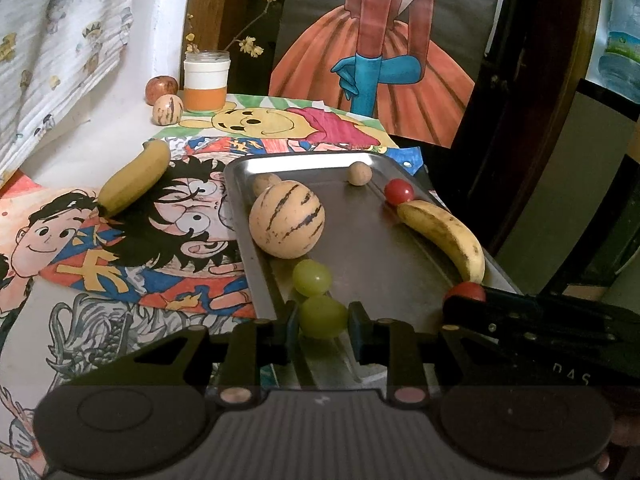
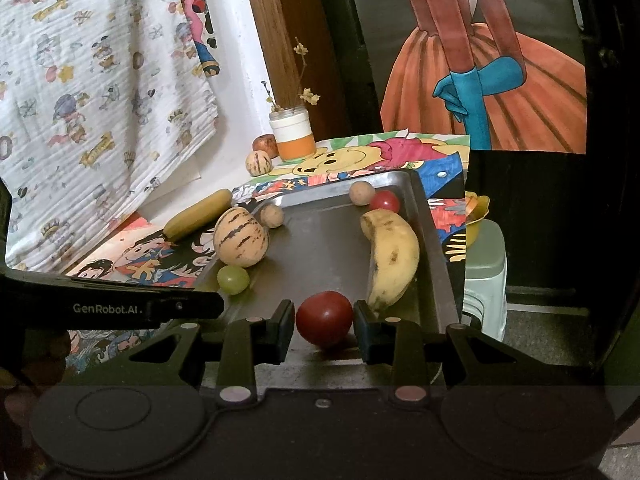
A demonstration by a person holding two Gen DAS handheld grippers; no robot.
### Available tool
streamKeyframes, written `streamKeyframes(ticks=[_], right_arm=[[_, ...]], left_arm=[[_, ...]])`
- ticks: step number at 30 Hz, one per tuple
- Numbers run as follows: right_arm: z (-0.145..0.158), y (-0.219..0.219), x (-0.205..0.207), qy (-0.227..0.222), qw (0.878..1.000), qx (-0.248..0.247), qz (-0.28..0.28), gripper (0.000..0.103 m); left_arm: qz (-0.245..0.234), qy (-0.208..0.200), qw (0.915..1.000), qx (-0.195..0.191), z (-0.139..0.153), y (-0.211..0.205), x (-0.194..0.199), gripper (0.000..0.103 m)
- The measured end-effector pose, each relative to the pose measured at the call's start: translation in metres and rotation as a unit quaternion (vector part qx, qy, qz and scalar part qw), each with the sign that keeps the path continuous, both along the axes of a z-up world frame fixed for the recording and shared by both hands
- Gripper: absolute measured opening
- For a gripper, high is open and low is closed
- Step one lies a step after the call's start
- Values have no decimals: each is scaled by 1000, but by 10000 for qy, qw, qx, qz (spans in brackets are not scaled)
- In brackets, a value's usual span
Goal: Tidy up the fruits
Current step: 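Open both tools to release the grape and tomato onto the tray, then withdraw both tools up and away from the tray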
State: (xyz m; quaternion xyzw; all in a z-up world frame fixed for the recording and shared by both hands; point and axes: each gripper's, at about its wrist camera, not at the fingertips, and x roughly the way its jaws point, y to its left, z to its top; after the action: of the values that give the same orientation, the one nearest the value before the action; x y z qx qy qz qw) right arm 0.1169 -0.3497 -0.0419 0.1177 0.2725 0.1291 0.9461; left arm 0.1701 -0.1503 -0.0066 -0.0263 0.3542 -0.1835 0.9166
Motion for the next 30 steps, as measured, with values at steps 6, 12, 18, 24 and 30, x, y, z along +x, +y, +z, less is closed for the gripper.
streamKeyframes(ticks=[6,12,18,24,30], right_arm=[[0,-1,-2,26,9999,15,-97,39],[5,2,-8,-5,9999,-31,-141,50],[12,4,-18,-42,9997,-104,-221,60],[22,9,-30,-107,9994,-201,-266,79],[31,15,-42,-127,9988,-380,-290,95]], left_arm=[[-7,50,9999,-89,0,2,0,31],[-7,45,9998,-211,5,7,-2,47],[158,-154,9995,-247,15,15,-13,65],[412,-322,9982,-293,26,30,-26,85],[428,-470,9977,-250,35,46,-43,100]])
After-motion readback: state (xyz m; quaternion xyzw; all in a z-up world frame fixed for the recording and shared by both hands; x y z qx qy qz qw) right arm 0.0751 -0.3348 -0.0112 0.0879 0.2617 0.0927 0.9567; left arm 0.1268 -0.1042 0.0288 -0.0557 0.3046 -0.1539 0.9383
